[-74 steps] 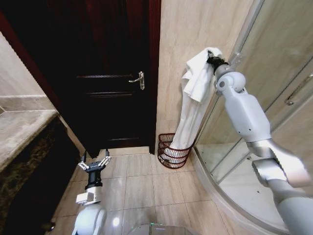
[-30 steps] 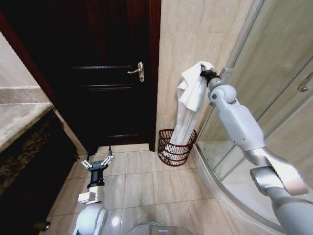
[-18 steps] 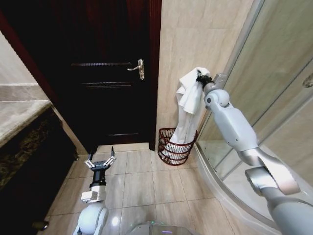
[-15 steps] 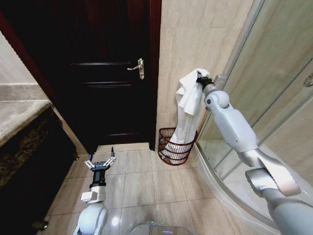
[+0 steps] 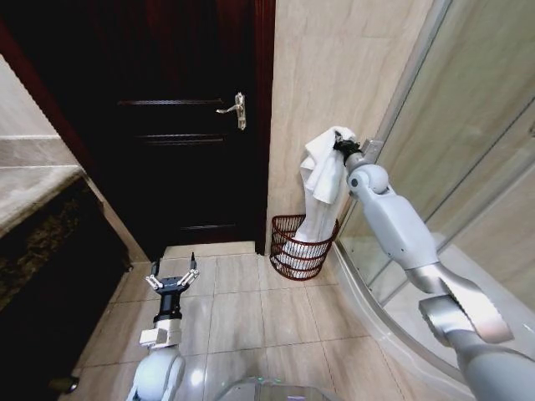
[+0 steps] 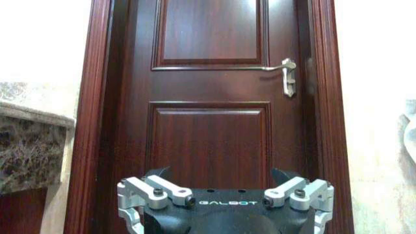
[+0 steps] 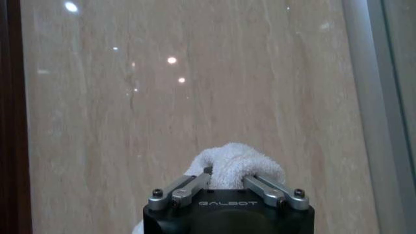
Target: Discard the used towel into the hamper.
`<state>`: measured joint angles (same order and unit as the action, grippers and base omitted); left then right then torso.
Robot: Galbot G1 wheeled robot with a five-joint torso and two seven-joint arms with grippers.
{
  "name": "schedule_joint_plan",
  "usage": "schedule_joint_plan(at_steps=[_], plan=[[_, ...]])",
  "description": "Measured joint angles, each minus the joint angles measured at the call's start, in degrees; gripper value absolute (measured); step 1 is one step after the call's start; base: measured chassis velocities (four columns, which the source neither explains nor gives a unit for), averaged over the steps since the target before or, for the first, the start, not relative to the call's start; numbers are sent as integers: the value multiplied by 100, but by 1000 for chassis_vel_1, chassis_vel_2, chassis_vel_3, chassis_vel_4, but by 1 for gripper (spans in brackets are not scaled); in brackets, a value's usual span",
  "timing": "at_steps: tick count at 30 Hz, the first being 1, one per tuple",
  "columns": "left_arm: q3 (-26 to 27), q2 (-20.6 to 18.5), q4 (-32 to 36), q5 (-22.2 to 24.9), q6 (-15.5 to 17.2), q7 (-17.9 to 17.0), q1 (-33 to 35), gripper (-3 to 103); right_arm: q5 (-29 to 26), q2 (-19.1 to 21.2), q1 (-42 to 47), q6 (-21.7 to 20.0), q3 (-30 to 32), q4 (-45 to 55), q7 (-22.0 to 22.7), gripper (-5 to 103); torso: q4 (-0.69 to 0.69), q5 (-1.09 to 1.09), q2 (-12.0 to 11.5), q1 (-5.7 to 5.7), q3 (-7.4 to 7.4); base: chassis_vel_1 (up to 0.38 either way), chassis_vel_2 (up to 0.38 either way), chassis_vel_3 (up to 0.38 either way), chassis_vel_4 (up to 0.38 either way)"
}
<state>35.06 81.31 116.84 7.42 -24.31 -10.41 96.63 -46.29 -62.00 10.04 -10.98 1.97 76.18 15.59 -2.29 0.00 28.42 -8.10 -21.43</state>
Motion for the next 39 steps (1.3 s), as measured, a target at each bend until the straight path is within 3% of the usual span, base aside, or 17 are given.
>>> schedule_joint_plan(at_steps=[39], plan=[[0, 166, 8, -254, -129, -43, 155, 100, 427, -217, 808, 375, 229, 32, -329, 5, -1, 0, -888, 310, 579, 0, 0, 0, 0]])
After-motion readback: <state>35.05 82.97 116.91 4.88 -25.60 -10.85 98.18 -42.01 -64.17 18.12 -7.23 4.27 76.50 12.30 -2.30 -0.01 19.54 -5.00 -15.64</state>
